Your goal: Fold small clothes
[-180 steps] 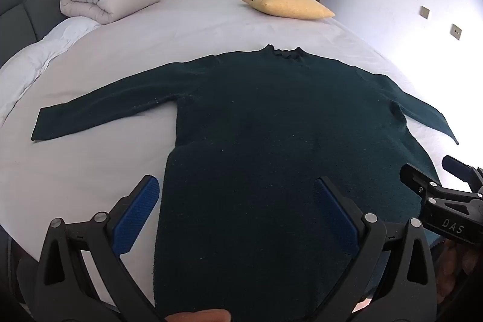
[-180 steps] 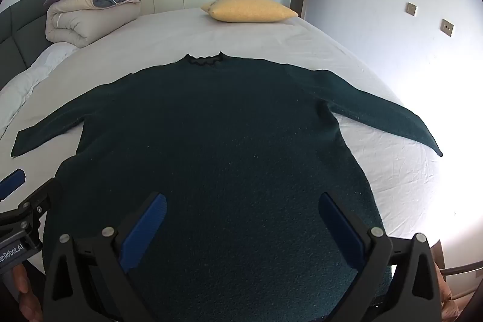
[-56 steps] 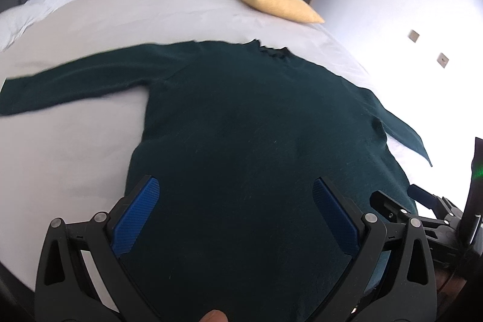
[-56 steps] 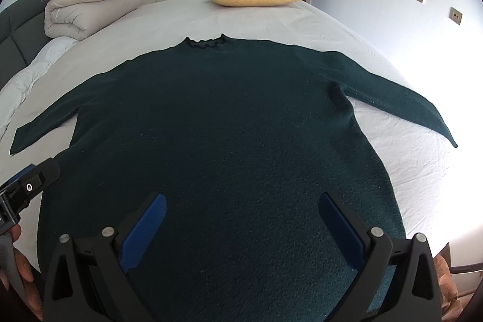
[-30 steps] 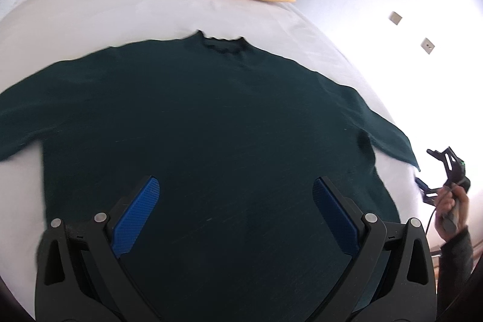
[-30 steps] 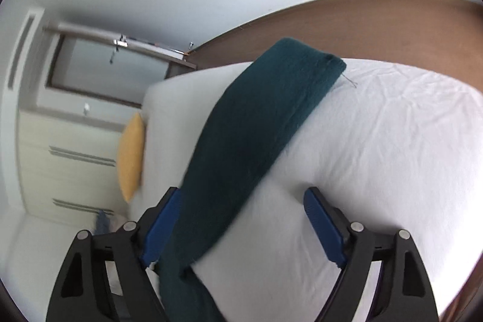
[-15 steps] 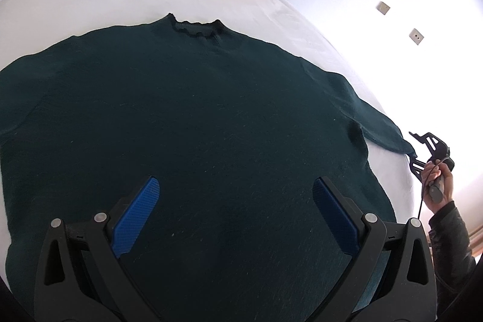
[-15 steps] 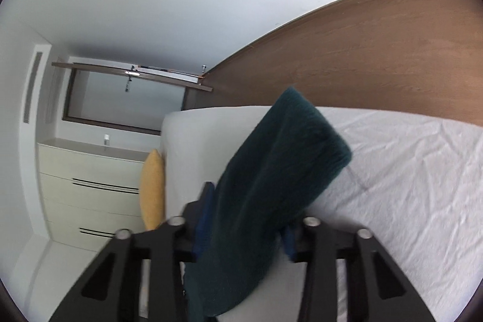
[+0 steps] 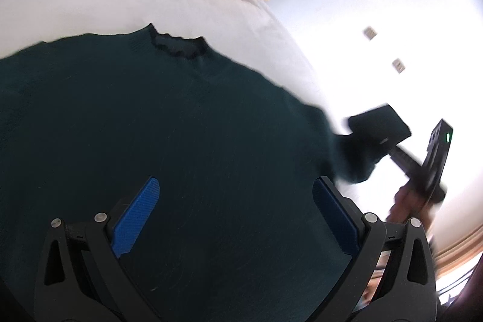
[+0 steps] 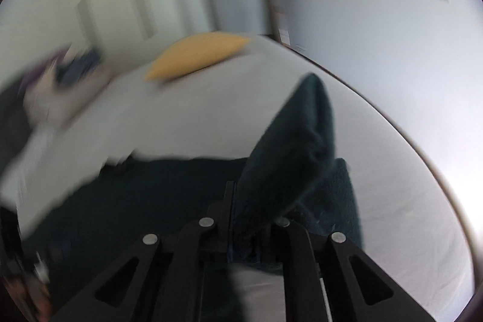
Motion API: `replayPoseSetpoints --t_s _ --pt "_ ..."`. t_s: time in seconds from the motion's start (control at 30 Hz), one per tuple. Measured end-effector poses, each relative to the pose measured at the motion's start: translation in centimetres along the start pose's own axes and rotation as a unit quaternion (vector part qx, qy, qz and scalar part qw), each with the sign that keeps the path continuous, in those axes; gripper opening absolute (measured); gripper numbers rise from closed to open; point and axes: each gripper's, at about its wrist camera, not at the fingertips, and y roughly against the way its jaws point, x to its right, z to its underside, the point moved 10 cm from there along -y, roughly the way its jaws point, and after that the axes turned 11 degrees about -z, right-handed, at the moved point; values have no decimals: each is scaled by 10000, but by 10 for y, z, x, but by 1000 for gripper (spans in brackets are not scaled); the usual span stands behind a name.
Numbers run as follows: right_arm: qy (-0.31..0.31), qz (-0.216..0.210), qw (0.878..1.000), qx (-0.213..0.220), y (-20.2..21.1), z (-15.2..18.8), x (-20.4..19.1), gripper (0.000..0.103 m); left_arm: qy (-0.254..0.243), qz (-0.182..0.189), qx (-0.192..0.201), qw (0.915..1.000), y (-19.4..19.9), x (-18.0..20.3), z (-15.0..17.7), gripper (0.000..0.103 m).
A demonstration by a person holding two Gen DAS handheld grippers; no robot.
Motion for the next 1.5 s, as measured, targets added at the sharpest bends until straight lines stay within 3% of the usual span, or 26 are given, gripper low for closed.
replayPoseSetpoints --t_s 0.1,0.23,0.33,0.43,0.53,0.63,0.7,0.77,0.8,0.83,0.9,0.93,1.0,1.07,1.13,1.23,1.3,1.4,1.43,1.5 --pt "1295 3 9912 -293 -37 19 -94 11 346 525 -289 9976 -4 7 -7 103" --pt "1776 -118 9820 -628 -71 60 -152 10 756 1107 -614 9891 -13 12 -12 103" --pt "1753 -167 9813 -781 -74 75 -172 10 1102 1311 -742 9824 -24 8 -14 103" --pt "1816 -123 9797 -836 -74 80 -168 10 1504 1556 -931 9719 -40 3 -16 103" --pt "1843 -112 9795 -806 -69 84 -159 10 1953 1855 -1129 9564 -54 -2 -17 103" --pt "1960 -63 9773 -799 -74 85 -164 10 2108 1955 -1141 9509 -63 -4 -26 102" --pt "2048 -65 9756 -795 -73 87 -168 10 2103 1993 -1182 9498 -67 -3 -30 94" --pt "2096 -62 9744 -809 -73 87 -170 10 2025 2058 -1318 9483 -74 1 -32 57" --pt "2095 -69 9744 -812 -73 87 -170 11 2007 2037 -1367 9484 -75 1 -32 48" --pt "2091 -64 9745 -815 -73 86 -170 11 1987 1989 -1395 9495 -76 0 -33 32" --pt "2049 -80 9752 -830 -69 89 -167 11 1978 1904 -1379 9516 -78 -4 -35 22" --pt "2008 -103 9759 -852 -68 88 -166 12 1961 1886 -1373 9524 -78 -5 -34 12" --pt "1923 -131 9773 -877 -65 86 -166 18 1880 1804 -1337 9562 -79 -7 -37 8" --pt "1585 -283 9832 -857 -52 79 -163 36 1863 1749 -1253 9586 -79 -13 -45 7" --pt "945 -558 9913 -722 -30 80 -153 65 1842 1715 -1129 9612 -74 -19 -56 7" --pt "-502 -970 9929 -466 -2 75 -107 73 1763 1552 -808 9687 -58 -36 -83 7" --pt "-1645 -1274 9770 -462 3 82 -68 75 1714 1397 -581 9735 -46 -50 -103 7" --pt "-3197 -1664 9314 -516 -1 100 -23 75 1676 1134 -330 9788 -30 -70 -124 7" --pt "-3568 -1826 9153 -406 -2 103 -14 75 1693 1057 -281 9795 -29 -77 -128 7" --pt "-3887 -1988 8995 -191 -2 104 -4 75 1755 854 -204 9806 -29 -98 -131 7"
